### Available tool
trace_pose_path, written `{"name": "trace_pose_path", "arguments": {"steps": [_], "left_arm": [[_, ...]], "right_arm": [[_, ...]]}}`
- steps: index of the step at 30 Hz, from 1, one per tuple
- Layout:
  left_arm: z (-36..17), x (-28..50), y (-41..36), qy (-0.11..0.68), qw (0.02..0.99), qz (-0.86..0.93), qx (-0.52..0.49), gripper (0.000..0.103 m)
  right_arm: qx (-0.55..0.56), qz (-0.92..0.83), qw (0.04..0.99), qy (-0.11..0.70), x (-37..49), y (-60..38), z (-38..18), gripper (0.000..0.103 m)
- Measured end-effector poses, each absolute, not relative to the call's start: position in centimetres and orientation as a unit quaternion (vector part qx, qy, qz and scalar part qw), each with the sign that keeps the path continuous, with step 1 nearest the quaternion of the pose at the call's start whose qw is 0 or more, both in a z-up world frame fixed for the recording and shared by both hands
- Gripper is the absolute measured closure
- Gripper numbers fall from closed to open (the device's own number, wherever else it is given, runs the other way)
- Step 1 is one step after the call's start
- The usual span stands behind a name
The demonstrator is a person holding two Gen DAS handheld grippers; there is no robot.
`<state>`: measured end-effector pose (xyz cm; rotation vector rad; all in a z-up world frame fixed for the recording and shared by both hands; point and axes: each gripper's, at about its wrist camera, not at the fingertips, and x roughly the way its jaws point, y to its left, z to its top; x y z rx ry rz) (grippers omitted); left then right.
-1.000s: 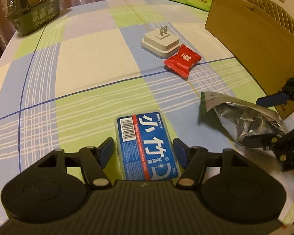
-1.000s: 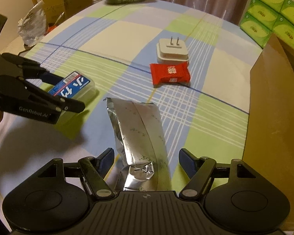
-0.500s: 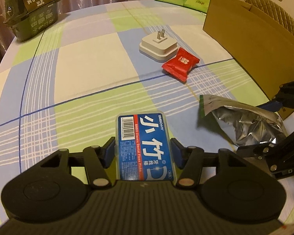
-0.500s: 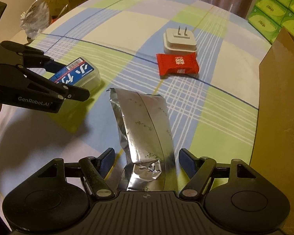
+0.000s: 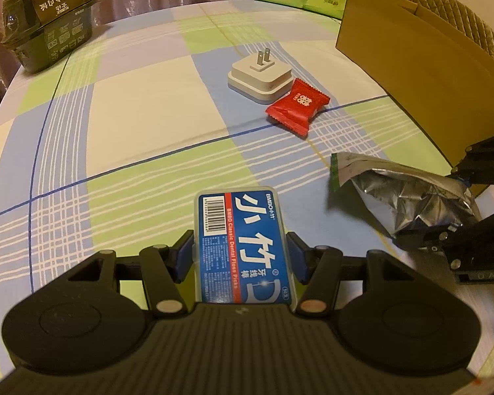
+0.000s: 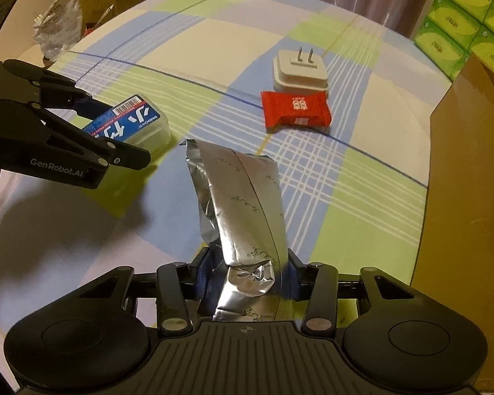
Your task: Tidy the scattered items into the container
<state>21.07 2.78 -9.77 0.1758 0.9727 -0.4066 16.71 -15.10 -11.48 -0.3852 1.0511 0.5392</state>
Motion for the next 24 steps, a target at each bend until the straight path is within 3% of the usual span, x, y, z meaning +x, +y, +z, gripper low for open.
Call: {"name": "trace_pose_path", "arguments": {"steps": [24], "left_arm": [[-9.3,20.2,2.0,0.456,0.864,-0.195,0.08,0.05]], "right_arm": [[-0.159,0.242,0.836,0.466,16.1,-16.1,-9.1,0.062]]}}
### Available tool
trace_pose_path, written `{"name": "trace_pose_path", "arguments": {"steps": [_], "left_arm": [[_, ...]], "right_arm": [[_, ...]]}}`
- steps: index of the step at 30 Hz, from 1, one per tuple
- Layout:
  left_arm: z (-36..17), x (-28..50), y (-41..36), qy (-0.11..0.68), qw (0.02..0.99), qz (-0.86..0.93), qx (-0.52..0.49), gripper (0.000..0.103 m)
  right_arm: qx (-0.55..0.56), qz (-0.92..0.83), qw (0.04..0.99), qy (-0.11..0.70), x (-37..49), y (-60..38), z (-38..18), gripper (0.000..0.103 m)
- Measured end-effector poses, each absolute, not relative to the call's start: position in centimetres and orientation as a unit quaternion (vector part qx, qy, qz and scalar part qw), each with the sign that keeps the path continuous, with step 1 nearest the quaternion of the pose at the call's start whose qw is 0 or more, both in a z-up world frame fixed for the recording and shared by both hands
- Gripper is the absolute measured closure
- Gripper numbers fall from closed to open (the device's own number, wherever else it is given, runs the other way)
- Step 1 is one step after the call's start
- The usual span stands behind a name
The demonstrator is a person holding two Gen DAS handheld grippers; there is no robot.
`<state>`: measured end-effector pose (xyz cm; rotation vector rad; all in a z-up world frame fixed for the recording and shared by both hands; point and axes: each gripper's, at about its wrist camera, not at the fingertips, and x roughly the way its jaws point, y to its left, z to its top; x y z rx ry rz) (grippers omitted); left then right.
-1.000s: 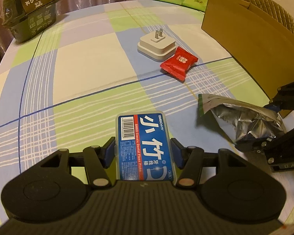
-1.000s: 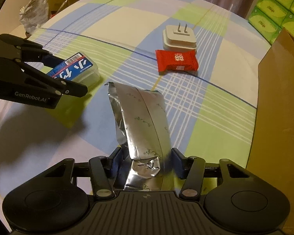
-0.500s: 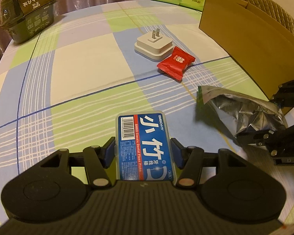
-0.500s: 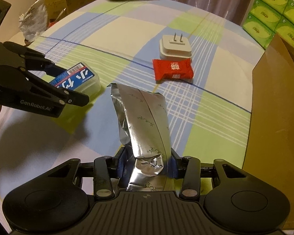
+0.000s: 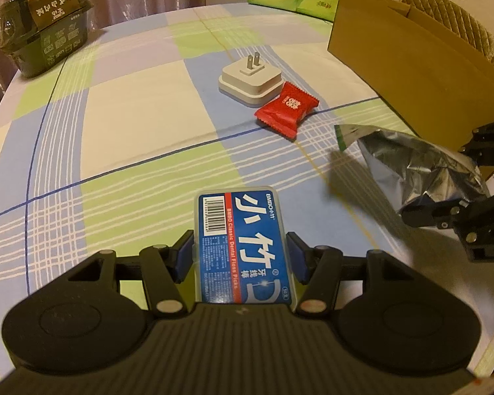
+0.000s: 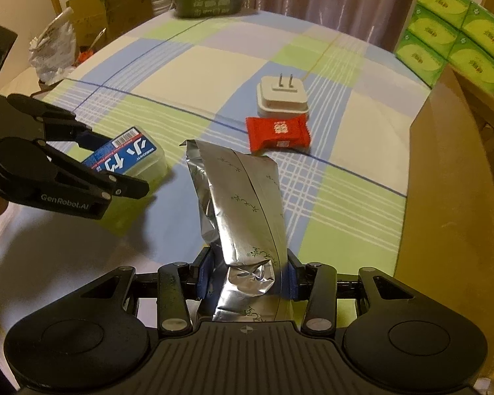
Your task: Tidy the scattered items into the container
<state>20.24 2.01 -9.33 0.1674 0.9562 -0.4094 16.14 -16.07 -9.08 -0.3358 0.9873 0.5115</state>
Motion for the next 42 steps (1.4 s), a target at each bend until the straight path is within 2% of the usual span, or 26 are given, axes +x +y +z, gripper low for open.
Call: {"name": "trace_pose_path", "arguments": {"steps": [16,29,42], "left_arm": [[-4.3,17.4,0.5,0.417,0.893,-0.165,0.032,0.05],[1.0,14.1,-2.8,0.389,0.905,-0.166,0.052,0.05],[3.7,12.7,-7.9,0.369,0.905,-0.199,0.074,0.05]], "right_arm": [[-0.129,0.235,0.862,0.431,14.5,-18.6,-4.4,0.062],[-0.097,0.233,0.889,0.381,12.2,-20.9,1.2,0.062],[-0.075,0.193,0.915,0.348,11.4,-26.5,5.7,0.062]]}}
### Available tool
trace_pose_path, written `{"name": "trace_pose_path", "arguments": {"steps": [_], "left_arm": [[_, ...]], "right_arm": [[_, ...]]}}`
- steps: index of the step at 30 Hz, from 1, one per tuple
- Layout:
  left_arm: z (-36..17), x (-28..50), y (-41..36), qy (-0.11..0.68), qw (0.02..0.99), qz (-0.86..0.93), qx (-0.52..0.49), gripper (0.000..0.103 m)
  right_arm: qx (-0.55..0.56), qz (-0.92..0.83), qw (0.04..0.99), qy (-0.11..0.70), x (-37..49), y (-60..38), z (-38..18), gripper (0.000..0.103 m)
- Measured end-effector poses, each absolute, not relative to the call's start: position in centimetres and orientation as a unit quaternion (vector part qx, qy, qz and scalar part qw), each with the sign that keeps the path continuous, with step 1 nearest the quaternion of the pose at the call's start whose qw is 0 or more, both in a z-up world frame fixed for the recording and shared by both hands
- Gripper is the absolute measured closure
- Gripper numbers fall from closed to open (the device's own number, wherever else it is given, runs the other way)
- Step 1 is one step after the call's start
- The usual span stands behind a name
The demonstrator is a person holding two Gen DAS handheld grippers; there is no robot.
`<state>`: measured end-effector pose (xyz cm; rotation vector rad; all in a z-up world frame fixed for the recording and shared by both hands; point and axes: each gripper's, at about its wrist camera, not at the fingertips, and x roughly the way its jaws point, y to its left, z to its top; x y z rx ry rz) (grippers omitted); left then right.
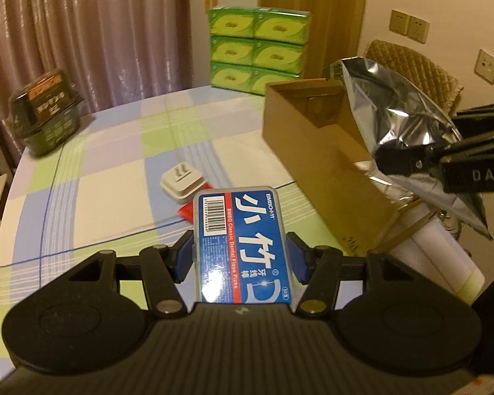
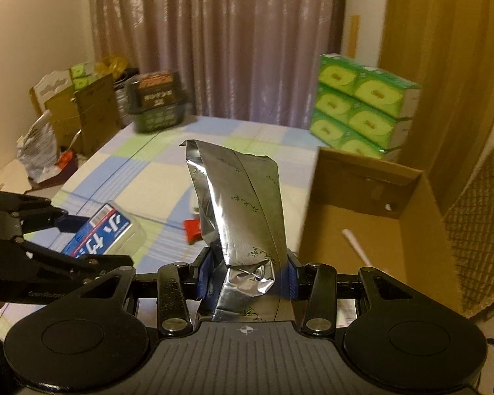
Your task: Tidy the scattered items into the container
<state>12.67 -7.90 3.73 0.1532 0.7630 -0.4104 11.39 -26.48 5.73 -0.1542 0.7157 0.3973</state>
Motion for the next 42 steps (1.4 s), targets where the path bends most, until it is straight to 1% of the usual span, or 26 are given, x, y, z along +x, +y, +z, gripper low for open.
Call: {"name": "trace_pose_path", "arguments": {"steps": [9,15,29,42], "left_arm": [[5.3,13.6,-12.6,0.354,0.901,-0.239,0.076,0.05],[6.1,14.6,-16.5,0.345,0.896,-0.271,0.075,0.05],[5.7,16.8,-24.2,0.348,0.878,-0.317,0.088,0.05],[3.8,18.4,-26.9,0.362,0.87,-0.321,0.092,0.05]], "right_arm": [[-0.062,0.144,0.929,0.335,12.2,-32.1,7.9,0.062],[-0.047,0.118,0.932,0.338,13.4,-35.8,8.1,0.062],[-0.016,0.088,0.931,0.355,15.2,-41.7,5.9,0.062],[-0.005,0.087,0.926,0.367,16.6,-43.1,3.9,0.062]]}}
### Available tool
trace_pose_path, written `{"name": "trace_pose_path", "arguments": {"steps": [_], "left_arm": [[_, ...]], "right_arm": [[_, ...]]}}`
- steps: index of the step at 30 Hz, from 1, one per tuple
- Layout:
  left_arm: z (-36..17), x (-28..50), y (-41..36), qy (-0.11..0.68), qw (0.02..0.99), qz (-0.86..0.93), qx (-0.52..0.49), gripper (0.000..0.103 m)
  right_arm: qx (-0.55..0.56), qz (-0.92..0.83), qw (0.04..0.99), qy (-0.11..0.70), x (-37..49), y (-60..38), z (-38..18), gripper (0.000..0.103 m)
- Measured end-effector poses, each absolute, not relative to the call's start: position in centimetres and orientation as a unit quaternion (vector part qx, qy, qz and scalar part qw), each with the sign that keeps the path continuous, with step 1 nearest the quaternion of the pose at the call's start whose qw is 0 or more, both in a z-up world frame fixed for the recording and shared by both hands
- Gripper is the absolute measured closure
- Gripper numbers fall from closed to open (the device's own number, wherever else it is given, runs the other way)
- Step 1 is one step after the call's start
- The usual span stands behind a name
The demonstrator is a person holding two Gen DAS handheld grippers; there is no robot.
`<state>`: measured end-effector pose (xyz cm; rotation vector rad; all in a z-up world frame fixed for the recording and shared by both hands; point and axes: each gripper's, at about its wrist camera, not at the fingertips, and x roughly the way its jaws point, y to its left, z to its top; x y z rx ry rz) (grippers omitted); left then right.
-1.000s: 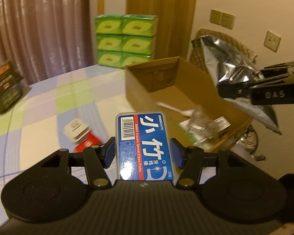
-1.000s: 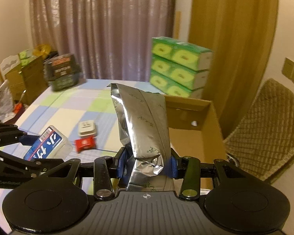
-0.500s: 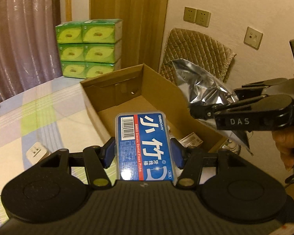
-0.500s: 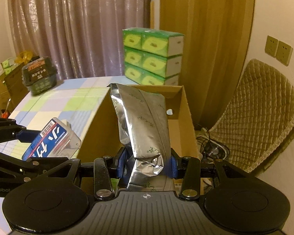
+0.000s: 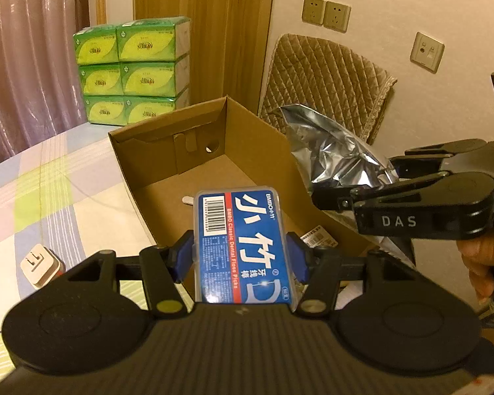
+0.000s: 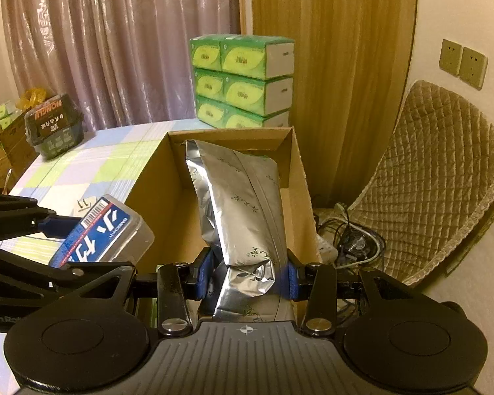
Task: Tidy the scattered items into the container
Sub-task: 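Open the left gripper over the box while the right gripper releases the pouch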
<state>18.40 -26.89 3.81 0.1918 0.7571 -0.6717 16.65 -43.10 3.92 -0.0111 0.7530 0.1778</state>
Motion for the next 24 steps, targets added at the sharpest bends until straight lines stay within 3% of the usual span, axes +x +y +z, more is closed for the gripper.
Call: {"name": "trace_pose_path", "arguments": {"steps": [6,8,24], "left_arm": [[3.4,19.0,-27.0,0.365,0.872,-0.315,0.085,0.048],[3.5,19.1,-26.7,0.363,0.874,-0.312,0.08,0.039],[3.1,18.6,-21.6,0.363,0.887,-0.277,0.069,0.039]], "right_arm": [[-0.005,0.087,0.927,0.366,17.0,-43.0,3.9,0.062],[-0.005,0.087,0.927,0.366,17.1,-43.0,3.9,0.062],[-0.01,0.091,0.925,0.367,17.6,-42.0,3.8,0.062]]}}
